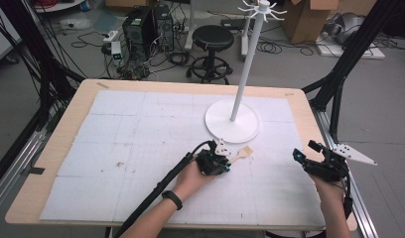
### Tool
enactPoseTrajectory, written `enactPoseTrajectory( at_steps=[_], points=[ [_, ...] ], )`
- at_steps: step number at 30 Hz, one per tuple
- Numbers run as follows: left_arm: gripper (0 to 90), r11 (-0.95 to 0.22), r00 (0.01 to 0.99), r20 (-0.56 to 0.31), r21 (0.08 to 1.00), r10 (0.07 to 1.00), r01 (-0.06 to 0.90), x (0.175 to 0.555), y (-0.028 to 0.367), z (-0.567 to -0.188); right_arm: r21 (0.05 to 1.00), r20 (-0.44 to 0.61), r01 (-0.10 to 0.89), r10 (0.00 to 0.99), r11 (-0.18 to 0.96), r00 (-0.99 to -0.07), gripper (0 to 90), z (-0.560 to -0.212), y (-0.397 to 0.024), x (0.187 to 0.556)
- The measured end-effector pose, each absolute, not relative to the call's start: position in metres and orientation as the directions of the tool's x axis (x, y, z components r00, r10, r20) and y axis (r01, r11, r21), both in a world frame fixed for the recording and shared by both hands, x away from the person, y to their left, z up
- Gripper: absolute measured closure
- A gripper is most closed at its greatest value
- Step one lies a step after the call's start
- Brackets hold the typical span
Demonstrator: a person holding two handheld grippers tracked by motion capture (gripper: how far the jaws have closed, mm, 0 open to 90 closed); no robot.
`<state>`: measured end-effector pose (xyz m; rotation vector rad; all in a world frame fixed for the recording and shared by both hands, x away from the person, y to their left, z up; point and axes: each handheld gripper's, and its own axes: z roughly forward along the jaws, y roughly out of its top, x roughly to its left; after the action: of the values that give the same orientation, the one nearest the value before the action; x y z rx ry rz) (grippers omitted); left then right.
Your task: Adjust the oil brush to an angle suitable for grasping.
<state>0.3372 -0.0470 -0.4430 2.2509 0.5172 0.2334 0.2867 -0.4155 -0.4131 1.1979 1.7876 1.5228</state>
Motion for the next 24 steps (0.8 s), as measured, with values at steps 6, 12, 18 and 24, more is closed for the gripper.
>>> enactPoseTrajectory(
  at_steps=[6,12,18,24],
  points=[
    [80.7,-0.599,0.900,-0.002,0.746,0.436,0.291,0.337,-0.047,-0.443,0.952,0.167,0.305,0.858,-0.013,-0.486,18.1,-0.413,-0.415,0.286],
    [81.0,-0.602,0.913,-0.001,0.752,0.409,0.270,0.339,-0.045,-0.442,0.954,0.168,0.300,0.856,-0.016,-0.489,18.1,-0.413,-0.416,0.287],
    [81.1,-0.582,0.925,-0.006,0.776,0.379,0.243,0.340,-0.038,-0.435,0.955,0.165,0.296,0.856,-0.015,-0.489,18.2,-0.413,-0.416,0.287],
    [81.1,-0.542,0.946,-0.036,0.813,0.321,0.215,0.342,-0.032,-0.427,0.955,0.169,0.295,0.858,-0.021,-0.486,18.2,-0.412,-0.416,0.286]
  ],
)
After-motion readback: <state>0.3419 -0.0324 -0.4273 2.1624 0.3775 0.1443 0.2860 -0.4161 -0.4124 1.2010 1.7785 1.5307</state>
